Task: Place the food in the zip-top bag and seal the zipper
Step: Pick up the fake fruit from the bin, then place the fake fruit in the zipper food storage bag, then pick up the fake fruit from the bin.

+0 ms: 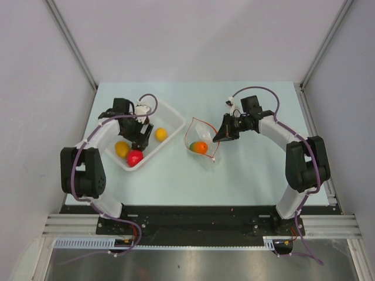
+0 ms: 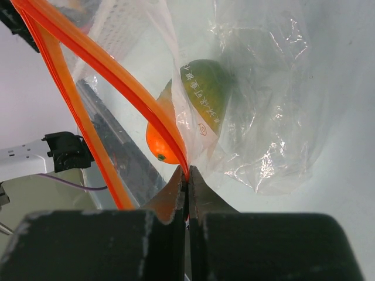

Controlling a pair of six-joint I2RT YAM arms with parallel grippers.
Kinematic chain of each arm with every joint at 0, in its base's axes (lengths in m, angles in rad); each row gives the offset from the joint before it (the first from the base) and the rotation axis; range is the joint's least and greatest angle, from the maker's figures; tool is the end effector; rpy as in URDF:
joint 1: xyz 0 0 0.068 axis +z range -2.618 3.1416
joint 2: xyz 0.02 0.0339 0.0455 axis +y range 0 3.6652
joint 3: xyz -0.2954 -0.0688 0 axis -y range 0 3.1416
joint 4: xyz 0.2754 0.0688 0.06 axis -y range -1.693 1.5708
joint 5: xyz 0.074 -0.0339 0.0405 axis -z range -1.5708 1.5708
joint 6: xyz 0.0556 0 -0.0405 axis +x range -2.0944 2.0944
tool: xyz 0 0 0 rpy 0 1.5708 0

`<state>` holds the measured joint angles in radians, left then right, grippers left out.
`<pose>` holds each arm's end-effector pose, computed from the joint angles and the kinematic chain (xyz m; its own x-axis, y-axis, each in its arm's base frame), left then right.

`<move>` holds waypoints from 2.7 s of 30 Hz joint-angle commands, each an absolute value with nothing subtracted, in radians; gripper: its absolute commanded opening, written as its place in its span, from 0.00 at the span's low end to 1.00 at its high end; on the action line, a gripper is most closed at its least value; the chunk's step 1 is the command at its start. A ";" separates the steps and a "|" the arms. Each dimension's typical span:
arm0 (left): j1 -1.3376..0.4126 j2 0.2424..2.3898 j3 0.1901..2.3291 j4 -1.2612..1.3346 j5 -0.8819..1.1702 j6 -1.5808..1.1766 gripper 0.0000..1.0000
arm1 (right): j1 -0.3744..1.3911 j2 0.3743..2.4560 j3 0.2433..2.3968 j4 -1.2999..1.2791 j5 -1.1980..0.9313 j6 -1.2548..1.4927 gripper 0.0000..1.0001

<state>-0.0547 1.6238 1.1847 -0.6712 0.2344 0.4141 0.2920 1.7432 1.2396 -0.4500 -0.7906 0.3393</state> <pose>0.3661 -0.0330 0.2310 -0.7560 0.4333 -0.4905 0.5029 0.8642 -0.0117 0.3777 0.1548 0.2319 -0.9350 -0.0366 -0.3528 -0.3025 0.6017 0.7392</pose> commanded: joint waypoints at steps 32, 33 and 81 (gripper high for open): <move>-0.649 1.723 1.704 -0.696 0.319 0.227 0.61 | 0.301 1.750 1.304 -0.463 -0.787 0.321 0.00; -0.655 1.742 1.707 -0.696 0.298 0.226 0.63 | 0.301 1.750 1.305 -0.463 -0.788 0.321 0.00; -0.198 1.762 1.411 -0.591 0.324 0.227 0.47 | 0.296 1.756 1.310 -0.462 -0.788 0.327 0.00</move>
